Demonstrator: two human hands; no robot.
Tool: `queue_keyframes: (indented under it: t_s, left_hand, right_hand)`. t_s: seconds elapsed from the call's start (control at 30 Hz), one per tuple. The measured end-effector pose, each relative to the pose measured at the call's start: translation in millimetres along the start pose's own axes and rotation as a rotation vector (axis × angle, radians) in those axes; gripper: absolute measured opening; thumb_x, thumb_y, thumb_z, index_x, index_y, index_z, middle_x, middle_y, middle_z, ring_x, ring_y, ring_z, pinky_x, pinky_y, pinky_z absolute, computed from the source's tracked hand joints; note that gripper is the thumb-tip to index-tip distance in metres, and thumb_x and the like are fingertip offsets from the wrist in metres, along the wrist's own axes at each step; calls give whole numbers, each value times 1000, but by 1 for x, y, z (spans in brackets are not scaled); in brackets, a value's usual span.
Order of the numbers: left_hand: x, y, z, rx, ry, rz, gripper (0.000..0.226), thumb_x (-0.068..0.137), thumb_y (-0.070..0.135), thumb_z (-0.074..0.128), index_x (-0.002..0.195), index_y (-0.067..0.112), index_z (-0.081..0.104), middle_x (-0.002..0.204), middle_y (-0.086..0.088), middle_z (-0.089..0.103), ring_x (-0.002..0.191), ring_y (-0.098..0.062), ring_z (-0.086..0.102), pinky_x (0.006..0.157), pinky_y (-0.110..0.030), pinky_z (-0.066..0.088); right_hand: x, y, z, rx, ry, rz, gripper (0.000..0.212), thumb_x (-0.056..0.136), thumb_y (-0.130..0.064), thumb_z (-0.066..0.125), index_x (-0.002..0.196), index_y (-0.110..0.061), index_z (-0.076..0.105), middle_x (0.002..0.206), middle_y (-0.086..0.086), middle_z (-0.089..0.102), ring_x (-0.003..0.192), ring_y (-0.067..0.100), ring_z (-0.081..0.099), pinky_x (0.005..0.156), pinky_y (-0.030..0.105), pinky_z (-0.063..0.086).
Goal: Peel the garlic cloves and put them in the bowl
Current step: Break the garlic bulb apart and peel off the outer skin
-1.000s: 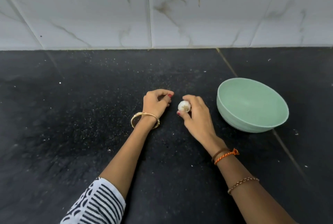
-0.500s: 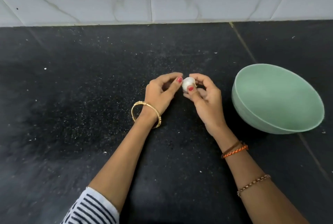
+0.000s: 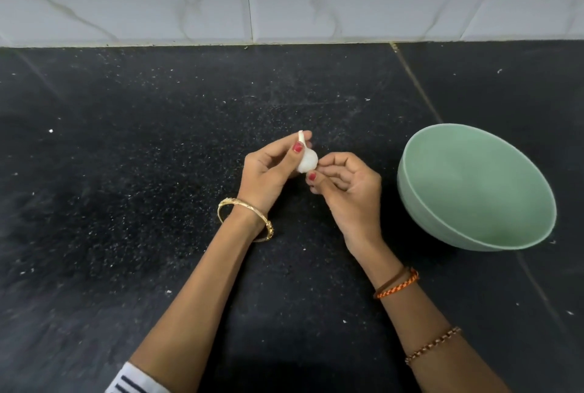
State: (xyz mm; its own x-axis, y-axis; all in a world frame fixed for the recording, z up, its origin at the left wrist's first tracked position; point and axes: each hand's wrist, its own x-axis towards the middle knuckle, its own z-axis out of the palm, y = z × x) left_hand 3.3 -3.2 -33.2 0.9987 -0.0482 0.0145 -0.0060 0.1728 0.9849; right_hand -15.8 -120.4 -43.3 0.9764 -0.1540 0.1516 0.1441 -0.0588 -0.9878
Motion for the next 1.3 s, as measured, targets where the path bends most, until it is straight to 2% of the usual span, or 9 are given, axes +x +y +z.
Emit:
queue_keyframes:
  t_s: [0.1,0.27,0.43,0.5,0.7,0.83,0.93,1.13,1.3]
  left_hand:
    - [0,-2,-1,-49,-23,-23,30,90,10,52,118,17,56,96,0,68,87,-7,65,79,-23,55]
    - [4,-7,-5,-5,43,32,31,62,5,72,92,13,67,73,10,71,72,-3,67,74,-18,55]
    - [0,-7,-2,116,-112,75,44,53,8,75,95,11,66,77,9,71,76,-7,68,74,-21,56]
    - [-1,-7,-3,155,-176,86,47,52,9,75,98,15,65,76,13,72,76,-5,68,72,-17,55]
    - [2,-5,-10,145,-296,15,40,80,-2,58,116,16,53,73,17,70,75,4,65,72,-11,49]
    - [-1,-5,-3,282,-227,92,19,95,9,45,102,21,59,77,12,65,70,6,59,65,-12,47]
    - [-3,-6,6,175,-77,48,21,98,13,41,95,16,62,80,3,60,68,0,57,61,-15,48]
    - [0,-8,7,227,-129,49,20,99,24,39,111,16,53,93,2,57,76,-11,55,64,-19,48]
    - [1,-7,10,288,-100,-17,31,102,26,25,107,13,53,81,2,54,65,-6,51,59,-17,45]
  right_hand:
    - [0,1,1,-9,5,-12,23,77,3,69,82,-19,62,75,0,68,66,7,66,61,19,52]
    - [2,-2,-4,84,14,50,13,87,-7,61,94,-17,64,78,-4,65,68,-1,61,58,14,47]
    - [2,-3,-7,152,-74,56,11,89,-15,58,94,-12,68,93,4,68,88,12,65,73,25,53]
    - [1,-1,-6,146,-36,47,6,86,-10,63,84,-9,69,87,7,69,84,13,66,71,25,54]
    - [1,2,-6,171,26,-11,11,87,-5,60,93,-9,68,89,9,67,73,4,63,60,15,48]
    - [1,2,-1,187,50,-56,12,86,-3,61,93,-11,69,81,-6,70,74,5,65,60,17,50]
    - [1,2,-1,150,93,-78,10,83,-4,66,82,-14,67,73,-8,68,69,5,65,59,17,50]
    - [-2,0,0,161,64,-144,12,85,-5,64,91,-15,66,81,-7,68,73,4,65,59,17,51]
    - [1,1,-3,154,68,-132,17,83,1,64,90,-14,67,82,-3,67,73,2,65,62,14,48]
